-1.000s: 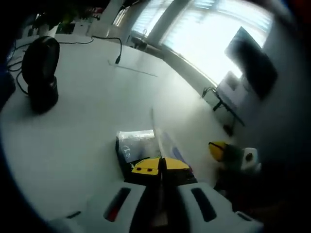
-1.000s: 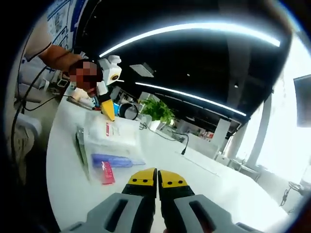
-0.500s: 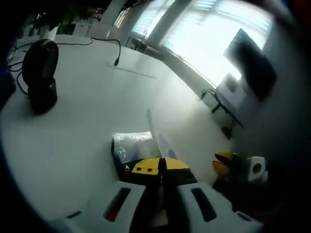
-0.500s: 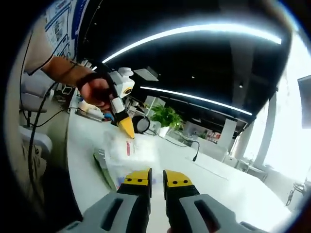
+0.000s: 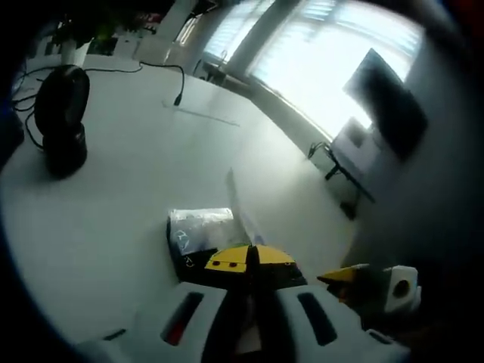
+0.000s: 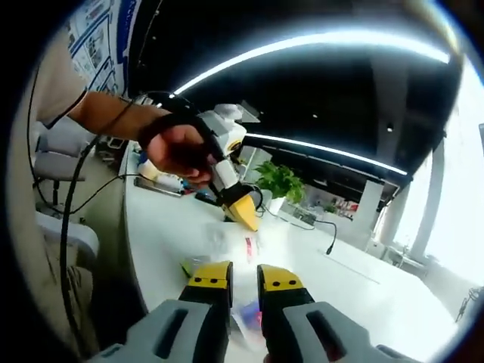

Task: Clip sheet goods on table flip sheet goods clip sheet goods scan sheet goods put sheet goods back to table

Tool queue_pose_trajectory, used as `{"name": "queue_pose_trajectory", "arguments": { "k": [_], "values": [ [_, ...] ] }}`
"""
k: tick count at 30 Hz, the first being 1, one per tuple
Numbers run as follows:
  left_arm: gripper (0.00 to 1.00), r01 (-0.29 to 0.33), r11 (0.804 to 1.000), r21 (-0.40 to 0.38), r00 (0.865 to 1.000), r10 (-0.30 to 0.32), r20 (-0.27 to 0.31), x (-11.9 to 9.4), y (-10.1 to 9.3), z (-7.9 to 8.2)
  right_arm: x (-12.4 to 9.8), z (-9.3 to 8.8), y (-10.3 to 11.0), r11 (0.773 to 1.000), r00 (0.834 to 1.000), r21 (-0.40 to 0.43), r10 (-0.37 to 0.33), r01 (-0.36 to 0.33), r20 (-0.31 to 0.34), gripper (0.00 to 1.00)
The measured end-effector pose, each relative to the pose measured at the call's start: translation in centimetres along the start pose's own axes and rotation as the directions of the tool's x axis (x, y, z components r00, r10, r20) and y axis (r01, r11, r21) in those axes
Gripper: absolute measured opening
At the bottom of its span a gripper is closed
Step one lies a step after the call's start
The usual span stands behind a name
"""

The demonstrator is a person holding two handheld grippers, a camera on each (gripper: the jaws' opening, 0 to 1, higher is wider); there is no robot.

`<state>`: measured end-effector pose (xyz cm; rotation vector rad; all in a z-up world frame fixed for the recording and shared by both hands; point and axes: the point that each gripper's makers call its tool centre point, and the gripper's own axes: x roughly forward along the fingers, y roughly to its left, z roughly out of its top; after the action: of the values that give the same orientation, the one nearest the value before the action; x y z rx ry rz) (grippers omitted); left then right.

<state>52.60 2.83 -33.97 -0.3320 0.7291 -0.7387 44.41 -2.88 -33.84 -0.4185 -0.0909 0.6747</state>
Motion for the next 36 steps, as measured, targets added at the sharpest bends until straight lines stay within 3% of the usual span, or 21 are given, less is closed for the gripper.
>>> {"name": "queue_pose_trajectory", "arguments": {
  "k": [5, 17, 21, 30, 36],
  "values": [
    [0.0, 0.005, 1.0, -0.005, 1.0, -0.005, 0.004, 0.0, -0.1, 0.1, 0.4, 0.4, 0.6, 1.0, 1.0, 0.027, 0.005, -0.005, -0.001, 0.15],
    [0.0, 0.02, 1.0, -0.016, 1.0, -0.02, 0.017, -0.1, -0.7, 0.2, 1.6, 0.3, 2.6, 1.0, 0.999, -0.029, 0.002, -0.003, -0.035, 0.16],
    [0.0, 0.023, 1.0, -0.019, 1.0, -0.022, 0.022, -0.1, -0.9, 0.5, 2.1, 0.5, 2.6, 0.997, 0.999, -0.072, -0.021, 0.018, -0.045, 0.19],
    [0.0, 0.029, 0.997, -0.064, 0.999, -0.027, 0.035, -0.3, -1.2, 0.3, 3.2, 0.2, 1.4, 0.994, 0.991, -0.072, -0.094, 0.087, -0.096, 0.22],
    [0.0, 0.034, 0.997, -0.071, 0.999, -0.031, 0.043, -0.3, -1.4, 0.5, 3.8, -0.1, 1.5, 0.991, 0.986, -0.092, -0.105, 0.094, -0.129, 0.21]
  ]
}}
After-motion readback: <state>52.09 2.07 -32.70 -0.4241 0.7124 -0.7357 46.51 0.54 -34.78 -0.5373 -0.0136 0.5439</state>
